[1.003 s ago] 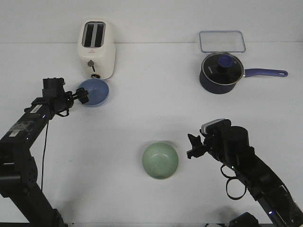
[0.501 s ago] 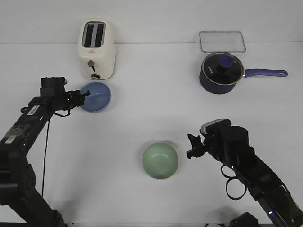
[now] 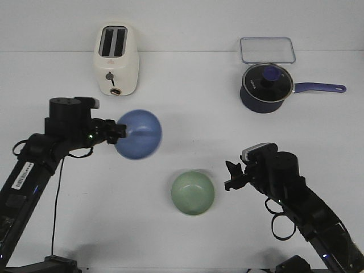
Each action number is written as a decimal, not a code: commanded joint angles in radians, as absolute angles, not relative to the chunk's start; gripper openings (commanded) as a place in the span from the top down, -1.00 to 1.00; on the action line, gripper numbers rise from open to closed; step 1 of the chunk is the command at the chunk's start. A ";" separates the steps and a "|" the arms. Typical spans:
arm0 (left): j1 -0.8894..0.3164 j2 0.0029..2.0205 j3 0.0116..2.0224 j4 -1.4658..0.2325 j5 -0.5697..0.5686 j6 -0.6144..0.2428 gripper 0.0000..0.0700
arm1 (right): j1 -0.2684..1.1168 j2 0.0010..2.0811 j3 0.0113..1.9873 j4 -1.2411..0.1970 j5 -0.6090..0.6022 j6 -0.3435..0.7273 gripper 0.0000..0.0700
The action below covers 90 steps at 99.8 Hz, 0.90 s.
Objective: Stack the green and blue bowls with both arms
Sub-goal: 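Carry the blue bowl with the left gripper and lower it into the green bowl, then open the left gripper and withdraw it from the blue bowl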
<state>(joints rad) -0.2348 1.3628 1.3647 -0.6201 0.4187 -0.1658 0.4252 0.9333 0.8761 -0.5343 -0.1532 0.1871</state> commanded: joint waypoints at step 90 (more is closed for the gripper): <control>-0.717 1.531 1.216 -0.410 0.385 -0.211 -0.34 | 0.430 0.944 0.890 -0.525 -0.143 0.170 0.06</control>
<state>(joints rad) -0.7166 1.5463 1.1877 -0.4053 0.3740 -0.1986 0.4248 0.9333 0.8761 -0.5343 -0.1528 0.1867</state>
